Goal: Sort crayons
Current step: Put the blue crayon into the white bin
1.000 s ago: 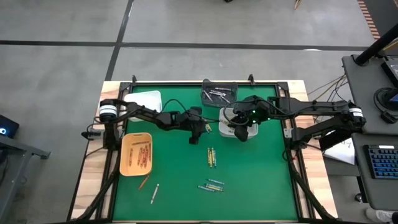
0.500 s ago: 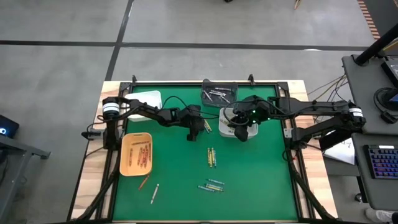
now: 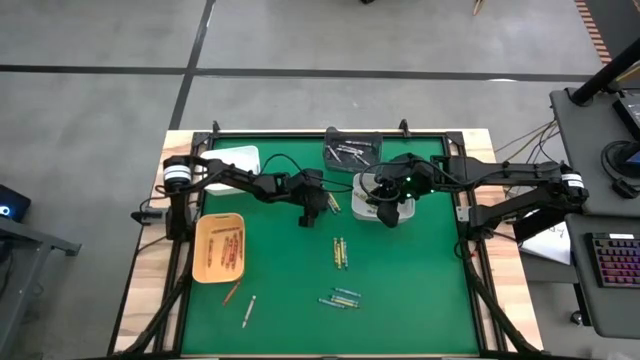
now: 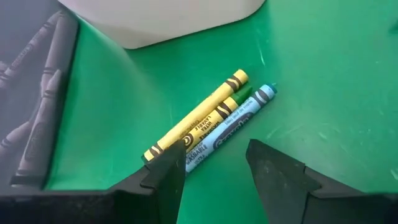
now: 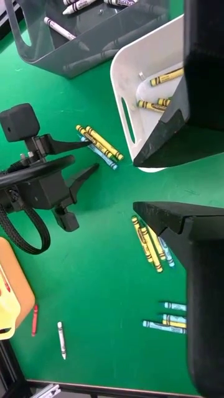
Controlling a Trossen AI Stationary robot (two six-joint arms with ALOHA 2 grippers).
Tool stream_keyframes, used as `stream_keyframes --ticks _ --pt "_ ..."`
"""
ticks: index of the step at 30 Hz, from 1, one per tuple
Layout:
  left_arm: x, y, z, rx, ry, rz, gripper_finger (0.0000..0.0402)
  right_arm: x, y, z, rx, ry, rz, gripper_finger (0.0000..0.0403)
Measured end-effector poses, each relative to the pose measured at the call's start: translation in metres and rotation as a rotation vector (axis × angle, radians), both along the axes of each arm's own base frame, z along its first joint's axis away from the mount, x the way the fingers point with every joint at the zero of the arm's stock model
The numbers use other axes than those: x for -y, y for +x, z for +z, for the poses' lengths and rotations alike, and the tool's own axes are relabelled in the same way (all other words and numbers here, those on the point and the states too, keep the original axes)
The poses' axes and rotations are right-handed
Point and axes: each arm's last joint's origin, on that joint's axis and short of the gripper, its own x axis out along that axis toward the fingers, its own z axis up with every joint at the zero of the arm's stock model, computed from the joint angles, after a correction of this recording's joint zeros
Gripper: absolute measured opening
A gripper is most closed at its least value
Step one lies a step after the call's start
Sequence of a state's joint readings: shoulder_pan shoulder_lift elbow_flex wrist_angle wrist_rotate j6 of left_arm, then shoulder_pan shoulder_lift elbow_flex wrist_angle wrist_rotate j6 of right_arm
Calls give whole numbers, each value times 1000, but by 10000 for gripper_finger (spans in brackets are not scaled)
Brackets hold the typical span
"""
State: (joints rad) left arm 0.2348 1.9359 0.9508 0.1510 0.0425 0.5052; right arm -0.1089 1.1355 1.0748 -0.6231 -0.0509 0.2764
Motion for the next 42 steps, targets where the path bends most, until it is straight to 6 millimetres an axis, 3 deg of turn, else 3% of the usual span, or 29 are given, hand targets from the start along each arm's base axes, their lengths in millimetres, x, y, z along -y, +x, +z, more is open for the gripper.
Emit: stream_keyframes --ticks 9,20,42 --pt "1 -2 2 -21 -24 -19 164 0 0 0 0 1 -1 82" --pt "4 -15 20 -79 -33 -32 164 0 0 0 5 0 -1 82" --pt "-1 -1 25 80 27 -148 164 0 2 2 24 -25 20 82"
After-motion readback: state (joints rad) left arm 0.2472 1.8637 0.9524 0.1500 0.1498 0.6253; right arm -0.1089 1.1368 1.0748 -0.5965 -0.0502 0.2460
